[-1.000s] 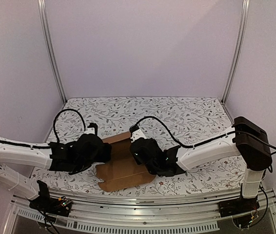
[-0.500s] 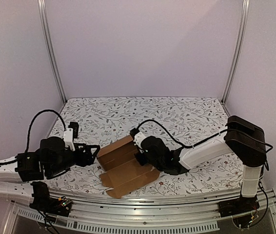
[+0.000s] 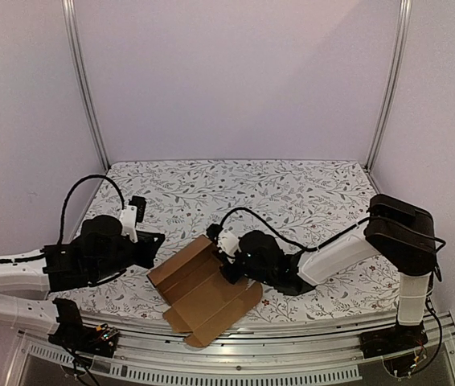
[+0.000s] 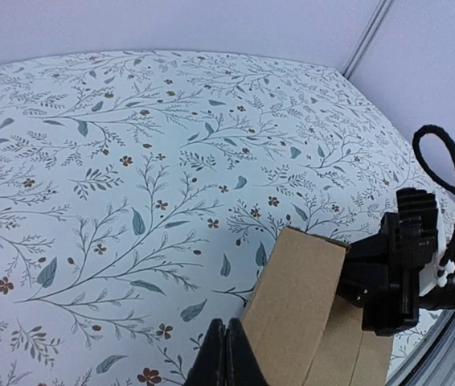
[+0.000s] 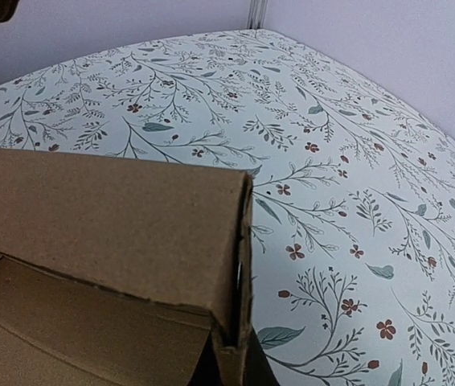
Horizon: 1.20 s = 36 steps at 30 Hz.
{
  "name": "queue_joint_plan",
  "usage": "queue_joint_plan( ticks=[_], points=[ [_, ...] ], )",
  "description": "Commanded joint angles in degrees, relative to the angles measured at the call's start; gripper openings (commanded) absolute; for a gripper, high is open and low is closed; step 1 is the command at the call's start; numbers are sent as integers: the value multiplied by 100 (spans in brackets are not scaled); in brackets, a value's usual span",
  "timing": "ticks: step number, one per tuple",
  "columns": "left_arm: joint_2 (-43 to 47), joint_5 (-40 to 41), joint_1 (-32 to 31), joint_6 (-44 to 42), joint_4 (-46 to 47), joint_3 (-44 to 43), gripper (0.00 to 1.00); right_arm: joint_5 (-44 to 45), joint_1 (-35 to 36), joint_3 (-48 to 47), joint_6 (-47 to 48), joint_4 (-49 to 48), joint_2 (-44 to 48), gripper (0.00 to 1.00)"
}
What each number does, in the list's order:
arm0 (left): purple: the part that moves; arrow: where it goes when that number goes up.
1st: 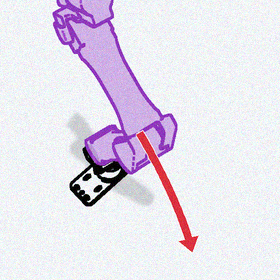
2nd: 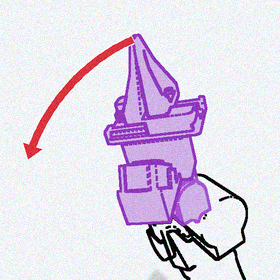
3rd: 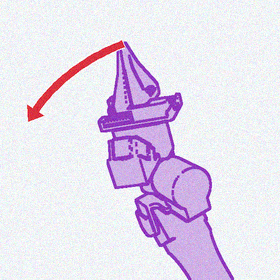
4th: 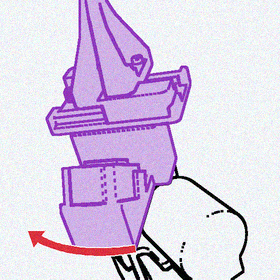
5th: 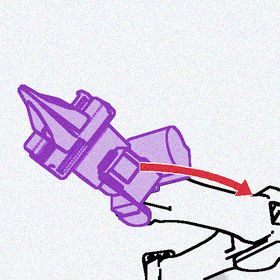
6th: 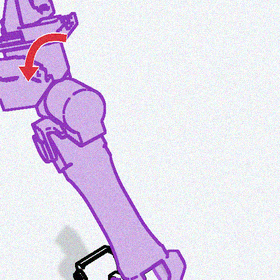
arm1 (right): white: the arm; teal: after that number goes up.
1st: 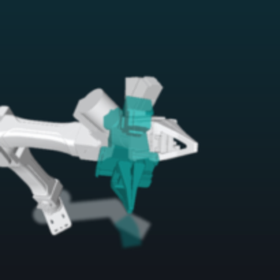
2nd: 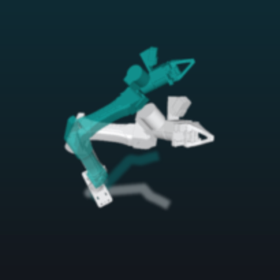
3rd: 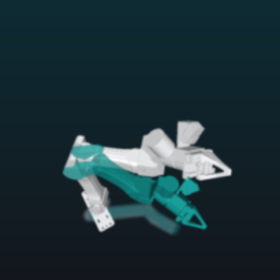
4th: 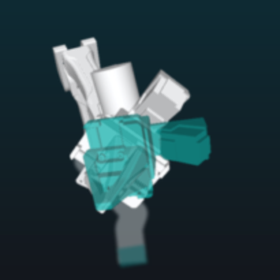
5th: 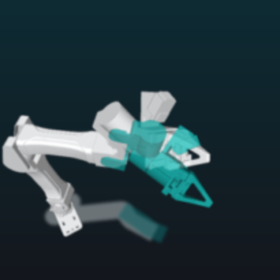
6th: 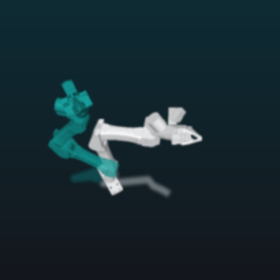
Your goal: Fold the paper box
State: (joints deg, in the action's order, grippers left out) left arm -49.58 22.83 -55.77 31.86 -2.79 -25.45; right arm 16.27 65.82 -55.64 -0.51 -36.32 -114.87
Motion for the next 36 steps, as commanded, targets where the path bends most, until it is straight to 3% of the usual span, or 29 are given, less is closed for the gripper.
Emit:
queue_joint_plan(
  ticks=[1,19,36],
  points=[
    [-348,-799,288,-142,824,-204,0,-482,-51,132,196,-426,-166,0],
    [-2379,-3024,585,-136,2250,-882,0,-695,-95,464,295,-1142,-349,0],
    [-3405,-2893,578,65,2454,-953,0,-605,-94,582,136,-1381,-433,0]
  ],
)
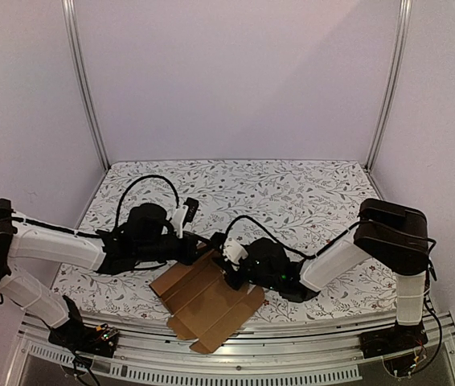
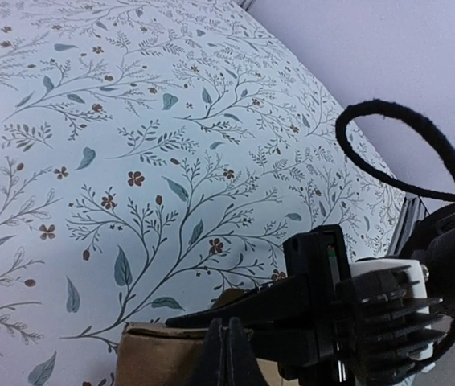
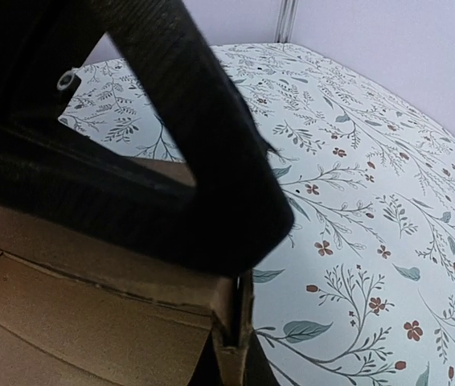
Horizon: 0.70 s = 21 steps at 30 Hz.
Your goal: Fold the paper box
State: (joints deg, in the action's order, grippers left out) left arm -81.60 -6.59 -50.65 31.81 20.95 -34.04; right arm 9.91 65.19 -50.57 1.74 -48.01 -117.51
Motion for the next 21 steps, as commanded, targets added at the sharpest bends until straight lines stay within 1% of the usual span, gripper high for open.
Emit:
queue_joint_plan(
  ticks=[1,5,8,11,13,16,21],
  points=[
    [-245,56,67,88,42,-98,0,43,-32,73,-102,-223,-188,0],
    [-360,130,64,135,-80,-83,0,70,-32,73,-147,-283,-278,1],
    [-460,162,64,167,-148,-76,0,72,-25,71,-286,-322,-327,8],
    [-560,139,48,206,-151,-85,0,88,-32,73,-365,-340,-349,19],
    [-612,138,34,221,-162,-108,0,92,-26,73,-376,-341,-343,22],
    [-664,173,12,228,-215,-134,0,94,-32,64,-369,-341,-316,25],
    [-707,243,-14,228,-319,-196,0,119,-32,47,-363,-341,-306,26]
  ],
)
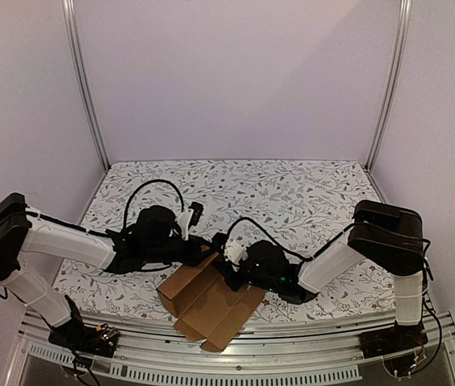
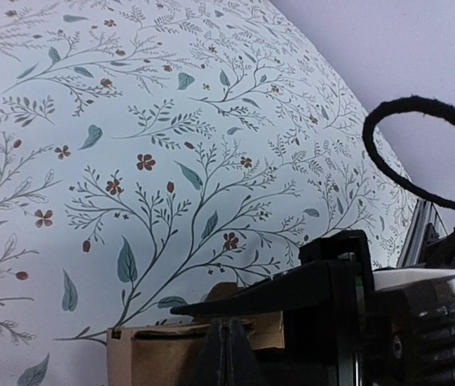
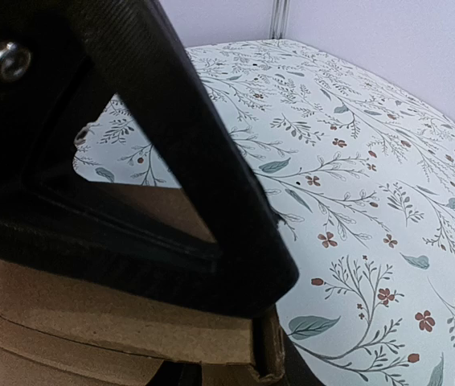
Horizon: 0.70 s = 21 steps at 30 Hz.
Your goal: Fold the paper box
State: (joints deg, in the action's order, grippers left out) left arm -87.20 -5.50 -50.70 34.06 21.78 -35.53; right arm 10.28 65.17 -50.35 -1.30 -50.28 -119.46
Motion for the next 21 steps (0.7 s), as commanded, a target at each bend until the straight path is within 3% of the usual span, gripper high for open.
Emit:
queue_joint_plan(
  ticks=[1,18,21],
  points=[
    [-158,134,-10,8,-415,-50,0,101,-30,25,-63,-121,-125,26],
    [-166,96,-98,-15,-592,-226,0,132,-33,-475,67,-355,-539,25],
    [-136,100,-115,-14,-617,-219,0,124,-44,-572,69,-396,-631,20]
  ],
)
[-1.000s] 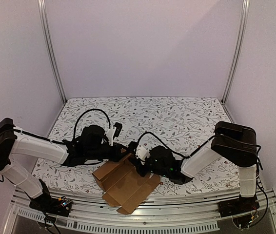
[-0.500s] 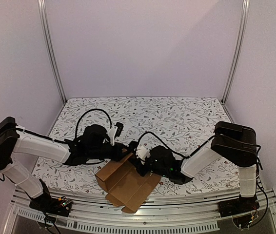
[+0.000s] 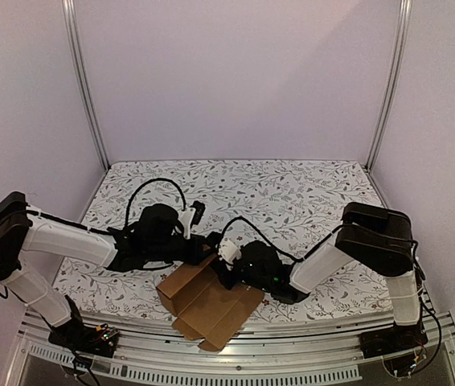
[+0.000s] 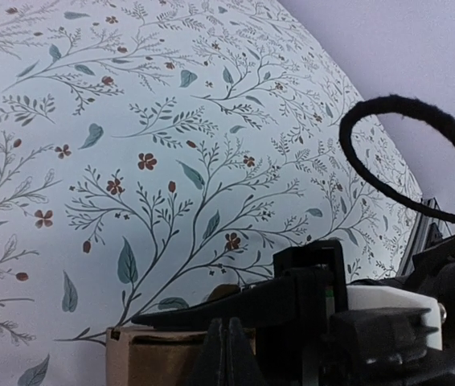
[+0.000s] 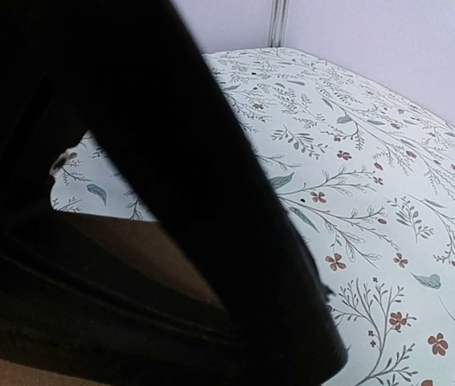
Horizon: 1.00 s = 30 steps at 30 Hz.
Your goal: Fold the paper box
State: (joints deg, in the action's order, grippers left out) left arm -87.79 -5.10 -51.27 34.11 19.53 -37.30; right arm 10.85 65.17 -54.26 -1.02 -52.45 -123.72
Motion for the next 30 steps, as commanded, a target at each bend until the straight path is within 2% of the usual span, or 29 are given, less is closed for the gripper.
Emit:
queue_joint_plan(
  ticks=[1,3,17,18,20,22,26,30],
  points=[
    [-76,61,-59,-19,-398,-45,0,59,-47,-201,40,-205,-253,15],
    [-57,70,-59,-19,-409,-33,0,-26,-86,-227,40,-252,-319,0],
    [86,167,-68,-49,-610,-85,0,-84,-96,-173,6,-406,-372,0],
    [85,161,-68,-46,-608,-85,0,-114,-99,-173,-9,-411,-379,3],
    [78,166,-75,-36,-609,-85,0,-152,-94,-184,-29,-436,-389,18],
    [85,167,-77,-29,-621,-76,0,-139,-92,-195,-60,-477,-413,24],
    [97,172,-85,-28,-637,-76,0,-52,-99,-239,-83,-562,-463,27],
    [120,194,-90,-27,-652,-81,0,-1,-91,-330,-74,-565,-507,24]
  ],
)
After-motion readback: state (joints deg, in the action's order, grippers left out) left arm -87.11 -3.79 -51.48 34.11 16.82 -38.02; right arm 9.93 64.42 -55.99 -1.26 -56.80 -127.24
